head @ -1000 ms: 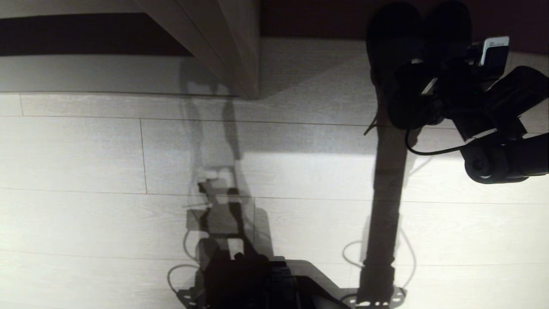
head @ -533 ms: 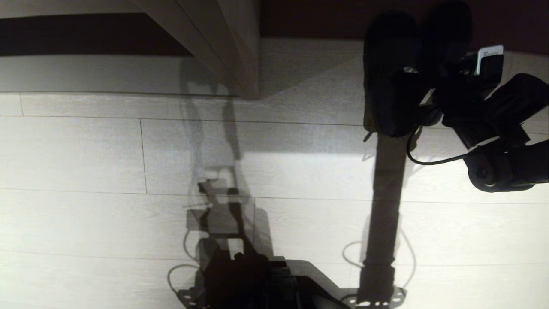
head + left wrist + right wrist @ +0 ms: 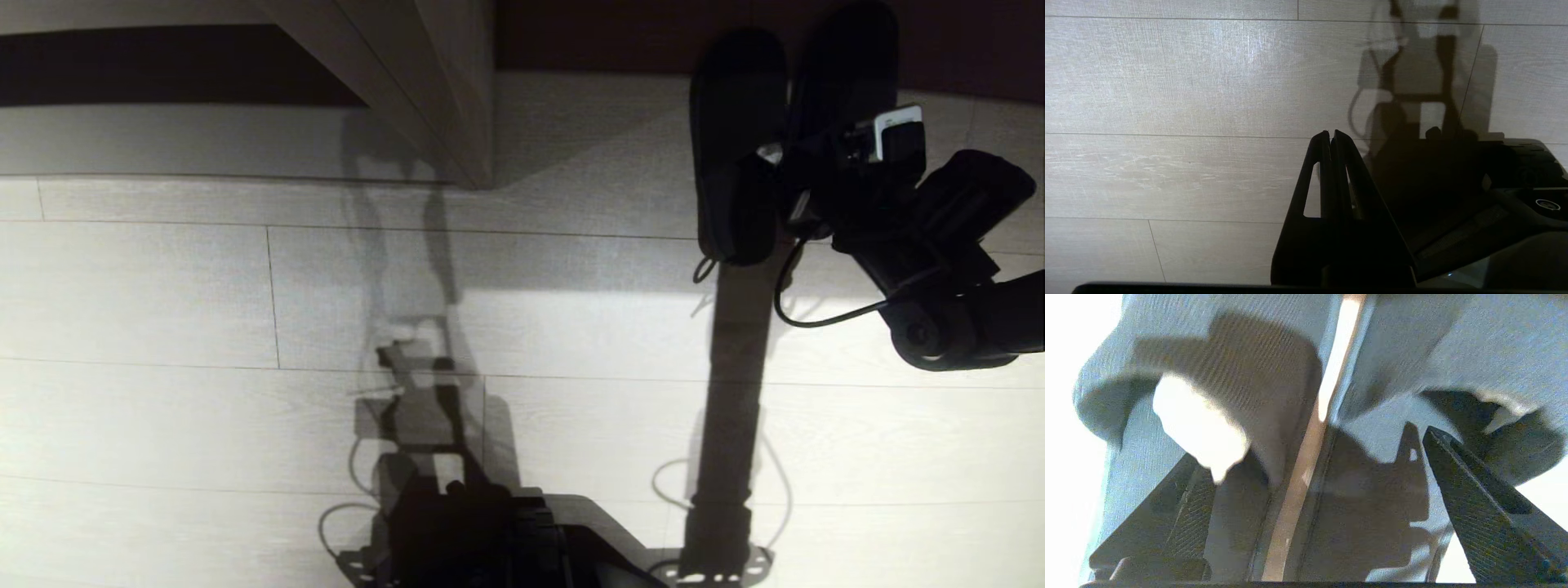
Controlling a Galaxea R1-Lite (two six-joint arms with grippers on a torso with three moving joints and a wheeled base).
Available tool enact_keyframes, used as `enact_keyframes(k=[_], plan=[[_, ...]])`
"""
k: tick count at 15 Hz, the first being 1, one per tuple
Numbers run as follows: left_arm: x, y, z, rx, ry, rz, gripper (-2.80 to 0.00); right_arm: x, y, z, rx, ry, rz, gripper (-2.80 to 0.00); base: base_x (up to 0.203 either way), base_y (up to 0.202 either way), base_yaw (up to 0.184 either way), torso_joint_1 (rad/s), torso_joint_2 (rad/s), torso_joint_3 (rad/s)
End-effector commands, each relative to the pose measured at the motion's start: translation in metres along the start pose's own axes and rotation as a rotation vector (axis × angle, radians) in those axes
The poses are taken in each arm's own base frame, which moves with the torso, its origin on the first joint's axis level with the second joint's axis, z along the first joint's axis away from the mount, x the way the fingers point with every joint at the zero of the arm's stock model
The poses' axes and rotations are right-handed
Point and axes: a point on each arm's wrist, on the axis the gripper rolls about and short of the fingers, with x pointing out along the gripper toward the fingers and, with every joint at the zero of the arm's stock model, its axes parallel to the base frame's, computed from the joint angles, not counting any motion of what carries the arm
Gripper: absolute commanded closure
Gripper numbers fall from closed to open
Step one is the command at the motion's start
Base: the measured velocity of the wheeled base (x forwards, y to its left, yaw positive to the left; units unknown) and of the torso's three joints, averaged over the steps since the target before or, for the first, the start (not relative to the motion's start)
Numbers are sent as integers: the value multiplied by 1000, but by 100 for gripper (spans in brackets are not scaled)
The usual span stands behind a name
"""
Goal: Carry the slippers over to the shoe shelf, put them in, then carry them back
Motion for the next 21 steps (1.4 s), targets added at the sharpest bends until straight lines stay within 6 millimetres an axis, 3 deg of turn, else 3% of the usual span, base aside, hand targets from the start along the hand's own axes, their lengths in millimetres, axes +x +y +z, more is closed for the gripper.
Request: enact_keyframes(k=[1,3,6,9,11,14,16,17,21], plan=[[0,0,0,0,0,0,0,-2,0,2,-6,20,5,-280,0,0,0,0,0,0],[0,0,0,-1,1,0,0,-4,-1,4,-7,40,10,-280,0,0,0,0,0,0],[0,0,0,1,1,0,0,-18,-5,25,-7,40,18,-280,0,0,0,0,0,0],[0,0,0,1,1,0,0,-22,-5,26,-5,48,20,-280,0,0,0,0,0,0],[0,0,0,0,0,0,0,-43,-10,49,-4,36,16,-280,0,0,0,0,0,0],[0,0,0,-1,1,0,0,-72,-9,57,4,75,31,-280,0,0,0,0,0,0],[0,0,0,-1,-1,0,0,-79,-10,61,5,74,32,-280,0,0,0,0,0,0],[0,0,0,-1,-1,0,0,-84,-10,65,5,70,33,0,0,0,0,0,0,0],[0,0,0,-1,1,0,0,-126,-8,68,11,145,47,0,0,0,0,0,0,0]])
